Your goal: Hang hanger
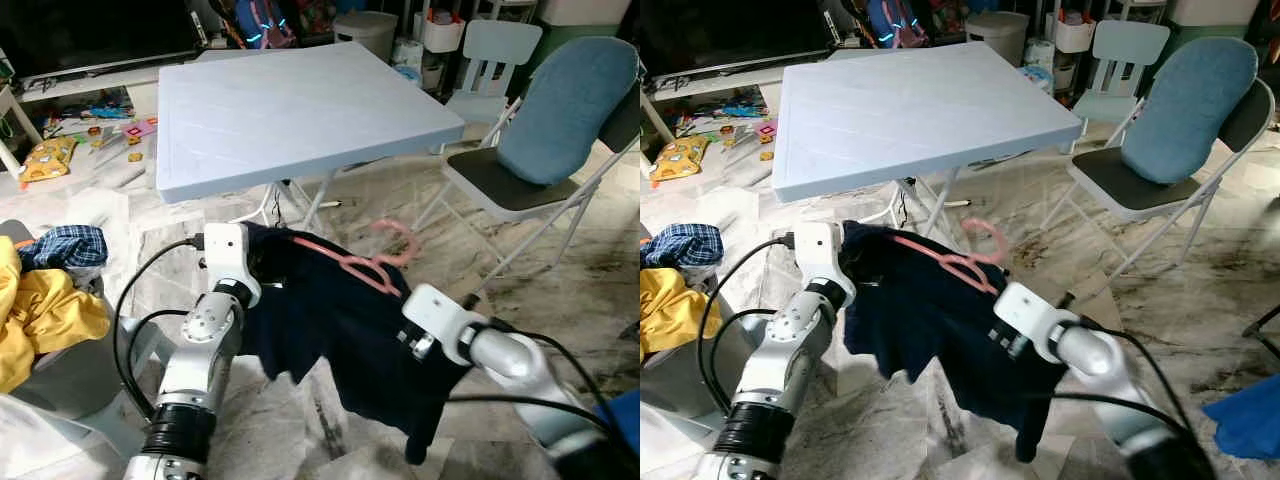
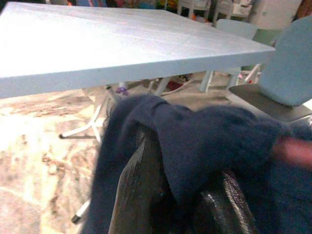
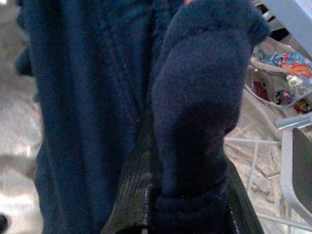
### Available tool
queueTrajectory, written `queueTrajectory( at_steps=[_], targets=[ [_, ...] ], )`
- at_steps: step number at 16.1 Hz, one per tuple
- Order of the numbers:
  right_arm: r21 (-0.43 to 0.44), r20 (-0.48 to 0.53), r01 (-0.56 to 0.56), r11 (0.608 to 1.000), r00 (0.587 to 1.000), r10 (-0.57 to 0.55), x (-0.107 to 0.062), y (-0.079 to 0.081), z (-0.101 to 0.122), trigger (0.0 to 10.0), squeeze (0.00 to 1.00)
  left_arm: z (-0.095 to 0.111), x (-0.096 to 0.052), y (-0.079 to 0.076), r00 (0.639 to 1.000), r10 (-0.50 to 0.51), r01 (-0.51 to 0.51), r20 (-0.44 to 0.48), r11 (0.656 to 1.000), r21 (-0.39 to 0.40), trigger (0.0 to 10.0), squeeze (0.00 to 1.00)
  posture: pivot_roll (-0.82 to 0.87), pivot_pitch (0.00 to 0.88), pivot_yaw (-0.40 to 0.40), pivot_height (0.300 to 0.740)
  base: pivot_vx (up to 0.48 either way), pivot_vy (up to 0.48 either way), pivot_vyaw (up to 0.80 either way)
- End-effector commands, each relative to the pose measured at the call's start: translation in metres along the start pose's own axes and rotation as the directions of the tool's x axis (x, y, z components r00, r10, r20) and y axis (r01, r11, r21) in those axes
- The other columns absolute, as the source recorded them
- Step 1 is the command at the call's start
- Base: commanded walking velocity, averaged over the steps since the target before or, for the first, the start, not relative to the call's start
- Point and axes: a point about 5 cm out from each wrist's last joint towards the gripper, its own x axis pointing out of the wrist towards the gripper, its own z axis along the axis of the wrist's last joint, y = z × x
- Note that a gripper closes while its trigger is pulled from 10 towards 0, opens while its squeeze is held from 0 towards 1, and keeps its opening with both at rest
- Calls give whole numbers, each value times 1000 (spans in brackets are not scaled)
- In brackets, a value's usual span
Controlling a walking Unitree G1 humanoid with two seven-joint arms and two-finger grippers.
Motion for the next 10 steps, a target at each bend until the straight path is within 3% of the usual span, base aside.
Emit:
queueTrajectory(
  at_steps=[1, 2, 5, 8, 10],
  targets=[
    [4, -119, -1, 1000, 993, 1, -14, -6, -29, 10000, 0, 28, 0, 34, 982, 146, -150, 117, 988, 27, 0, 0, -196, 0, 24, 740, 0, 0, 0],
    [-9, -124, -10, 1000, 992, 9, -21, -12, -35, 10000, 0, 28, -1, 42, 978, 175, -179, 114, 983, 29, 0, 0, -201, 0, 26, 740, 0, 0, 0],
    [-22, -132, 11, 1000, 991, -14, -25, -22, -39, 10000, 0, 24, 1, 44, 980, 179, -181, 84, 983, 21, 0, 0, -209, 0, 29, 740, 0, 0, 0],
    [13, -43, 38, 999, 998, -37, -17, -21, -21, 10000, 0, 11, 1, 32, 990, 134, -135, 42, 991, 14, 0, 0, -205, 0, 29, 740, 0, 0, 0],
    [69, 11, 61, 996, 998, -62, -17, -25, -13, 10000, 0, 3, -3, 39, 986, 165, -165, 3, 986, 26, 0, 0, -211, 0, 27, 740, 0, 0, 0]
  ],
)
